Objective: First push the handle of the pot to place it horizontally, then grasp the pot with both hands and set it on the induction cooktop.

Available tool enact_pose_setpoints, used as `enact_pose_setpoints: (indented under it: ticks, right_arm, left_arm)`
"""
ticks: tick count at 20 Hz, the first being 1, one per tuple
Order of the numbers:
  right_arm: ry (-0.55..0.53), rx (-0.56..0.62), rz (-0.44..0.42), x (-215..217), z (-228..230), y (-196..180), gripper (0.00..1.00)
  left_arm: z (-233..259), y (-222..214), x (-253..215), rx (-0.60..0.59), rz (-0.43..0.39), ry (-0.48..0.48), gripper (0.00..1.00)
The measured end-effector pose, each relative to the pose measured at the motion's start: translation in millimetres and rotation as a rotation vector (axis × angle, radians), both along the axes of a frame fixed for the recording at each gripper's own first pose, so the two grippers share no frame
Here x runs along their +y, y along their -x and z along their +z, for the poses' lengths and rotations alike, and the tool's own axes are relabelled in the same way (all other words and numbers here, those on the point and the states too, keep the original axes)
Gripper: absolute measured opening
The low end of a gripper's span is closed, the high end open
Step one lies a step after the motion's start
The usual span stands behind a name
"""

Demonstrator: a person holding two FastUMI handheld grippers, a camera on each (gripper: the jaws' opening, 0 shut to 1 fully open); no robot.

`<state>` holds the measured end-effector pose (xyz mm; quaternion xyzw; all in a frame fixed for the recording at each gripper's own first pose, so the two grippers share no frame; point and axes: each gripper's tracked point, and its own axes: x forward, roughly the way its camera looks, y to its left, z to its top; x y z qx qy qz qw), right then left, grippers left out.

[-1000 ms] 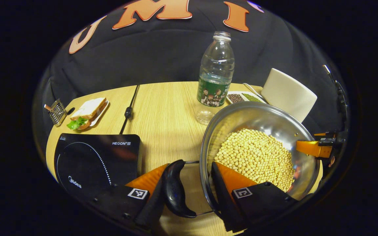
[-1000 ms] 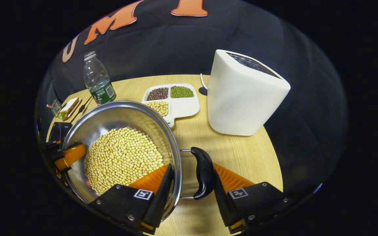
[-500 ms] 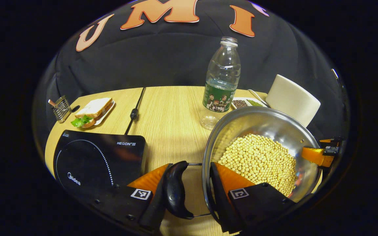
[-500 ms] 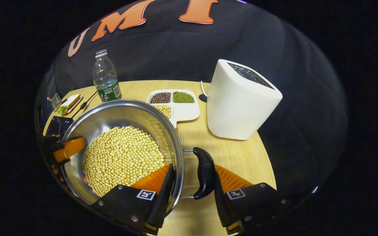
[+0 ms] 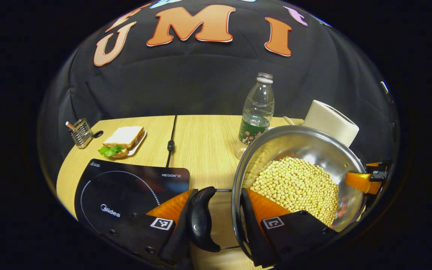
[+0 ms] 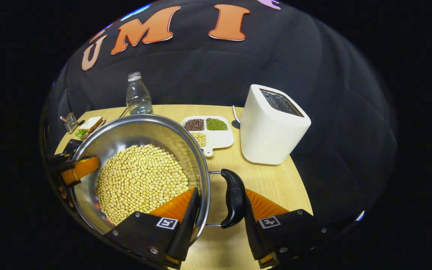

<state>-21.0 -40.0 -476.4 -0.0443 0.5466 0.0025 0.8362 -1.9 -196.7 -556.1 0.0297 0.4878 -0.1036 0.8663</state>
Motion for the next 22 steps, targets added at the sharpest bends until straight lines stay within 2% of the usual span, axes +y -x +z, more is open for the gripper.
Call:
enact_pose_setpoints:
  ticks: [3,4,5,8,9,10,11,13,14,15,16,17,18,20,22]
  right_arm:
    - [-0.007,-0.014,0.014,14.2,12.4,4.5,0.63]
    - [-0.014,-0.018,0.015,20.2,17.2,5.4,0.58]
    - [-0.023,-0.023,0.017,25.5,22.2,5.5,0.63]
    - [-0.032,-0.047,0.042,46.6,35.8,2.7,0.63]
    - [-0.033,-0.049,0.052,54.2,39.2,1.9,0.58]
    - [-0.037,-0.052,0.061,62.0,42.5,0.6,0.58]
    - [-0.042,-0.058,0.065,70.4,46.3,-1.0,0.63]
    - [-0.050,-0.063,0.080,84.3,49.5,-1.2,0.63]
    - [-0.054,-0.066,0.088,92.2,51.0,-2.2,0.63]
    - [-0.060,-0.066,0.095,101.6,52.9,-3.5,0.58]
    - [-0.067,-0.065,0.102,108.5,52.4,-3.7,0.63]
    - [-0.072,-0.066,0.113,118.2,52.8,-4.8,0.63]
    - [-0.077,-0.067,0.122,127.0,52.9,-6.5,0.63]
    - [-0.087,-0.069,0.139,144.8,54.0,-8.8,0.63]
    - [-0.099,-0.064,0.153,160.9,56.7,-6.2,0.63]
  left_arm:
    - [18.7,0.7,15.8,-0.016,0.004,-0.008,0.72]
    - [26.1,-0.2,22.1,-0.027,0.006,-0.010,0.69]
    - [32.3,-0.6,28.9,-0.037,0.011,-0.012,0.72]
    - [48.5,-1.9,50.9,-0.053,0.033,-0.018,0.70]
    - [53.5,-2.1,58.4,-0.057,0.041,-0.020,0.69]
    - [57.5,-3.3,66.9,-0.060,0.049,-0.022,0.69]
    - [64.0,-2.6,74.7,-0.064,0.055,-0.026,0.69]
    - [73.0,-2.8,91.1,-0.075,0.066,-0.037,0.75]
    - [78.5,-3.2,98.3,-0.079,0.072,-0.042,0.69]
    - [81.3,-1.8,107.2,-0.081,0.080,-0.048,0.68]
    - [84.6,-1.4,116.6,-0.084,0.088,-0.054,0.72]
    - [86.4,-0.5,126.8,-0.085,0.098,-0.061,0.69]
    - [89.2,-0.8,135.4,-0.087,0.105,-0.066,0.72]
    - [94.3,-1.6,154.0,-0.085,0.127,-0.075,0.69]
    - [99.0,-2.0,172.6,-0.083,0.143,-0.084,0.71]
